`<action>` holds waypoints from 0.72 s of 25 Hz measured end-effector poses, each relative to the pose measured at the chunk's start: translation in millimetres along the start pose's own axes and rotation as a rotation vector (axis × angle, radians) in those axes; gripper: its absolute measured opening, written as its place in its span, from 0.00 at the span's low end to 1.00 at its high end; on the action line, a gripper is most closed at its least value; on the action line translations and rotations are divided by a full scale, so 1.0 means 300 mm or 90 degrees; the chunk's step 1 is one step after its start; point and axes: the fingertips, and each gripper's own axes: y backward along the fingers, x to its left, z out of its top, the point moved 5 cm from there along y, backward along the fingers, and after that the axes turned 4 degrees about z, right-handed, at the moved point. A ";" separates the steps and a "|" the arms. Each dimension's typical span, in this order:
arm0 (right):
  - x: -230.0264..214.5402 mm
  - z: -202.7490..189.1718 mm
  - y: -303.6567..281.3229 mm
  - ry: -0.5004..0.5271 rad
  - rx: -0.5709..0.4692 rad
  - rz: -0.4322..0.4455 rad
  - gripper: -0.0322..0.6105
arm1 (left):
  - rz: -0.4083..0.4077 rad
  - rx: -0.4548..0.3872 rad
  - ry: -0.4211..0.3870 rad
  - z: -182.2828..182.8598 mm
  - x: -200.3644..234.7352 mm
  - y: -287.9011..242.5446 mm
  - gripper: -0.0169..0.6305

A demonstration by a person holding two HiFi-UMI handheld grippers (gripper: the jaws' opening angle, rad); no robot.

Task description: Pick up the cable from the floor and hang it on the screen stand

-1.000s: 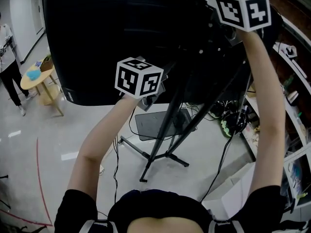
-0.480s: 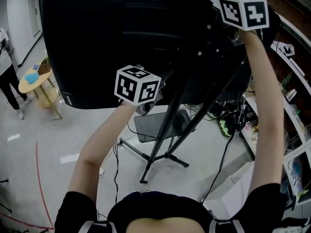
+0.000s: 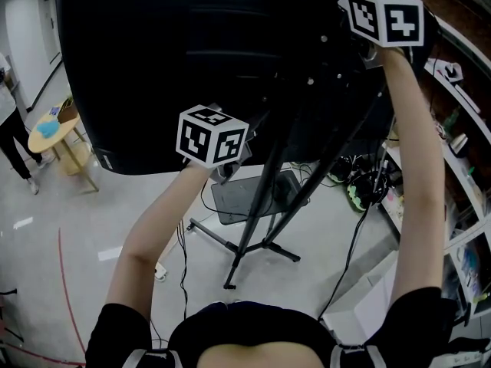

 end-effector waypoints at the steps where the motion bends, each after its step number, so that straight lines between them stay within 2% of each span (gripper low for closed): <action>1: -0.008 0.002 0.006 0.004 0.000 -0.008 0.21 | 0.001 0.000 0.001 -0.001 0.000 0.003 0.03; 9: -0.159 -0.014 0.145 -0.011 -0.014 -0.100 0.21 | 0.001 -0.006 -0.007 0.012 -0.008 0.020 0.03; 18: -0.238 -0.150 0.273 -0.051 0.008 -0.135 0.21 | 0.013 -0.021 -0.017 0.041 -0.030 0.048 0.03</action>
